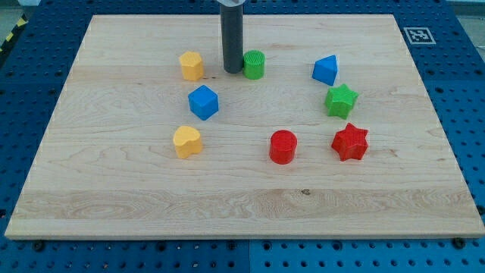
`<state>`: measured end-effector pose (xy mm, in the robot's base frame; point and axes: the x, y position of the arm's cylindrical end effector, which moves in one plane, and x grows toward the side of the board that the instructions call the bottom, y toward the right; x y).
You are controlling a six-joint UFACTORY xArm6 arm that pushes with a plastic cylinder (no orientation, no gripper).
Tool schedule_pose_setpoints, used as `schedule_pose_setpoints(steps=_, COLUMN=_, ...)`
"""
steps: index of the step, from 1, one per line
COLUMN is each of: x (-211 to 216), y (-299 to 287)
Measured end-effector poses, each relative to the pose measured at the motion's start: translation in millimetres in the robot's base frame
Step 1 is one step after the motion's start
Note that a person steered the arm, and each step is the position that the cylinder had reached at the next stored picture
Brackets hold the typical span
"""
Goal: Slightly move the blue triangle towards the green circle
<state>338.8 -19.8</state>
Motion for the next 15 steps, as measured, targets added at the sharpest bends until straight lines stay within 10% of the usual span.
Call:
schedule_pose_setpoints(steps=4, x=-17.0, y=-25.0)
schedule_pose_setpoints(steps=7, x=-113.3, y=-32.8)
schedule_pose_setpoints(steps=9, x=-113.1, y=47.3)
schedule_pose_setpoints(steps=12, x=-2.7, y=246.9)
schedule_pose_setpoints(steps=15, x=4.1, y=187.6)
